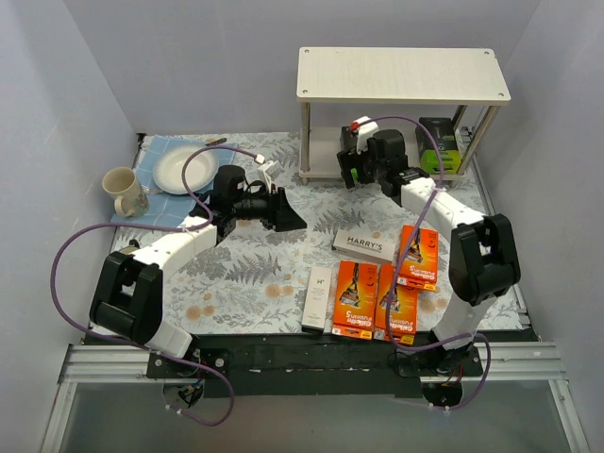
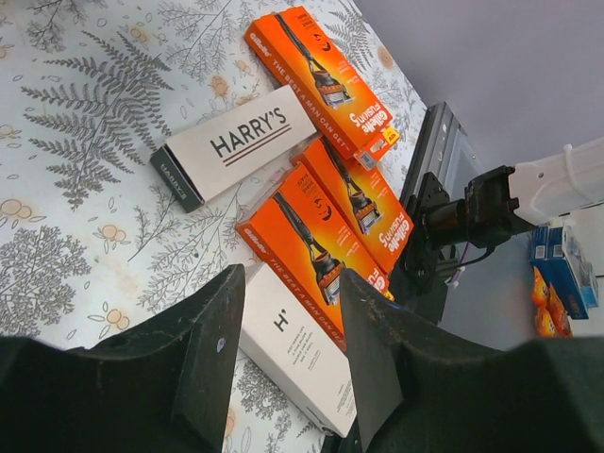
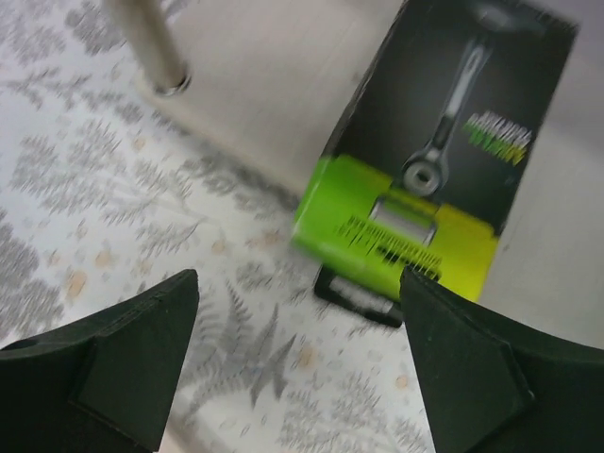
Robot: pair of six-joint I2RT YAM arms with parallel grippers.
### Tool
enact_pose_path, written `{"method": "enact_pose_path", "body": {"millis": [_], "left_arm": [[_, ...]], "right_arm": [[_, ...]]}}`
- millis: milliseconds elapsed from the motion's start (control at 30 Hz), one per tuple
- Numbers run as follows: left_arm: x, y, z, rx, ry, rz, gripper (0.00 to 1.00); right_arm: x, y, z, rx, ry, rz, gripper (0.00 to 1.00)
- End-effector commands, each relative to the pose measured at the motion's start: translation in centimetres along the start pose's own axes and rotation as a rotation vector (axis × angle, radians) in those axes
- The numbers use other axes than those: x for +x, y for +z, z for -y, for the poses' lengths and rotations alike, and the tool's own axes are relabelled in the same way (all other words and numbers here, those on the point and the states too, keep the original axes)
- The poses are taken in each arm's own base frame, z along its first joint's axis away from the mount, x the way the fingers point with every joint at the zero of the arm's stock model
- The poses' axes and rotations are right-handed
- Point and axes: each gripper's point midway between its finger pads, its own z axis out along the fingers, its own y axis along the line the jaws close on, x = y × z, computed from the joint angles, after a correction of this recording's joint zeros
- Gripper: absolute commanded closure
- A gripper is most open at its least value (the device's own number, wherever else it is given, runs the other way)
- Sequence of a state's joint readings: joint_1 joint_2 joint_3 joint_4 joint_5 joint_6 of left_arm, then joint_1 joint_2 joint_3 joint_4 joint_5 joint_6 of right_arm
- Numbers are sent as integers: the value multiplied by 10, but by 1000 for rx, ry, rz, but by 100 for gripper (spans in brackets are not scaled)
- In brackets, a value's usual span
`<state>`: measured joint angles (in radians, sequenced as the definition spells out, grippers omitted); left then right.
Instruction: Place and organize the shaving razors onto the shelf
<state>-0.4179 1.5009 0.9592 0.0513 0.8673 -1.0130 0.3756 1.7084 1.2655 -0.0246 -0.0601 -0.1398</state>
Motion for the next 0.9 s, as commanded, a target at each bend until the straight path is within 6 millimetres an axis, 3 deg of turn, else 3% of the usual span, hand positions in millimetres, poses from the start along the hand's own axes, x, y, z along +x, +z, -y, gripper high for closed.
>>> {"method": "enact_pose_path", "body": {"millis": [0, 33, 67, 133, 167, 200, 267, 400, 567, 733, 867], "left_arm": [[-3, -14, 4, -24, 35, 23, 56], [-5, -17, 4, -30, 41, 31, 56], [-2, -19, 3, -35, 35, 29, 55], [-2, -25, -1, -49, 22, 39, 55], [0, -27, -3, -54, 15, 40, 55], [-2, -29, -6, -63, 11, 47, 55], [-1, -32, -8, -71, 6, 51, 55], [-3, -35, -13, -84, -1, 60, 55], [-1, -36, -17, -92, -14, 61, 55], [2, -37, -21, -99, -26, 67, 54], [4, -39, -22, -104, -39, 77, 54]], "right_arm": [[-45, 24, 45, 236, -29, 110, 10], [-37, 36, 47, 239, -30, 89, 11], [-46, 40, 49, 247, -28, 109, 12], [-38, 56, 51, 249, -36, 90, 14], [-45, 60, 51, 250, -43, 109, 14], [-37, 70, 49, 250, -54, 90, 15], [-43, 77, 48, 250, -69, 105, 16], [-31, 93, 47, 294, -85, 77, 18], [-16, 91, 56, 344, -68, 40, 21], [13, 83, 87, 402, -5, -23, 25], [23, 75, 114, 439, 23, -42, 26]]}}
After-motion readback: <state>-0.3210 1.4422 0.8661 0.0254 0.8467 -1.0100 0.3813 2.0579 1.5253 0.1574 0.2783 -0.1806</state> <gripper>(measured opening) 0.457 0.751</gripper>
